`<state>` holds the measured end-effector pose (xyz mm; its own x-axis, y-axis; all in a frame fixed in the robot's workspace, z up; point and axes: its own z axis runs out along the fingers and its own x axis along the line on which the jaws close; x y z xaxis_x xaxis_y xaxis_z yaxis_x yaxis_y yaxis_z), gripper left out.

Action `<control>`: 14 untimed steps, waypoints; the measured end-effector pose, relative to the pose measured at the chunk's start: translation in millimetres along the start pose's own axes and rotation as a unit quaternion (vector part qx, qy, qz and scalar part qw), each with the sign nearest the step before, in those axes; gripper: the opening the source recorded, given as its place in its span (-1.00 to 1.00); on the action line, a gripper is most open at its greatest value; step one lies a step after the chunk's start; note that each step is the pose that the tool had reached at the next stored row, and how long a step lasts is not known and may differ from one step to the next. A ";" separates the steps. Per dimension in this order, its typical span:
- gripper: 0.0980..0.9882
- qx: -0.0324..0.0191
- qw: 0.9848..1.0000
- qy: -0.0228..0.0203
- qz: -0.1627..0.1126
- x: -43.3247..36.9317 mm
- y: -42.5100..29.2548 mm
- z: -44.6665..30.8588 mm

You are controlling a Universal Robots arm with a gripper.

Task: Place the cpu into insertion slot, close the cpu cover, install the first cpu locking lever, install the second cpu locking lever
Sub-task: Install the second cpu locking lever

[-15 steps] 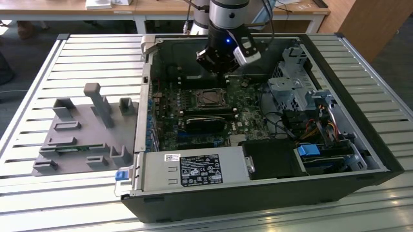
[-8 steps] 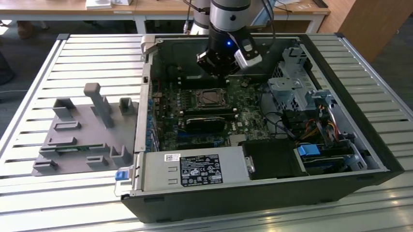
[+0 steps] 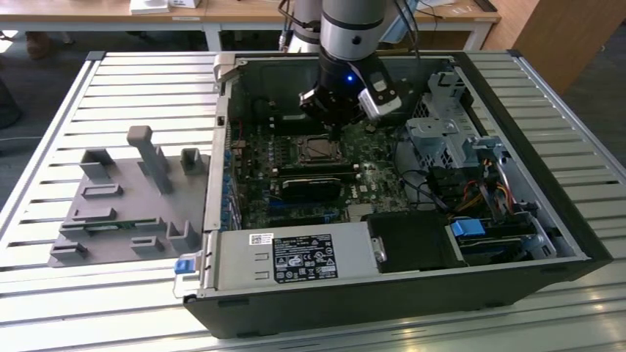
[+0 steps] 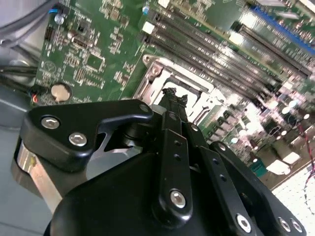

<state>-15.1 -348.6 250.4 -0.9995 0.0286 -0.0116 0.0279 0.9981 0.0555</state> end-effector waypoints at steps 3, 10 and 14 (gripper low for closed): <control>-0.98 -0.018 1.000 0.002 0.000 -0.5 -3.5 0.9; -0.98 -0.035 0.999 0.005 -0.001 -0.7 -7.9 3.6; -0.98 -0.035 0.999 0.011 -0.007 -0.8 -12.0 7.1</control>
<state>-14.5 -360.1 242.7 -0.9999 0.0124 0.0081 0.0133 0.9921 0.1250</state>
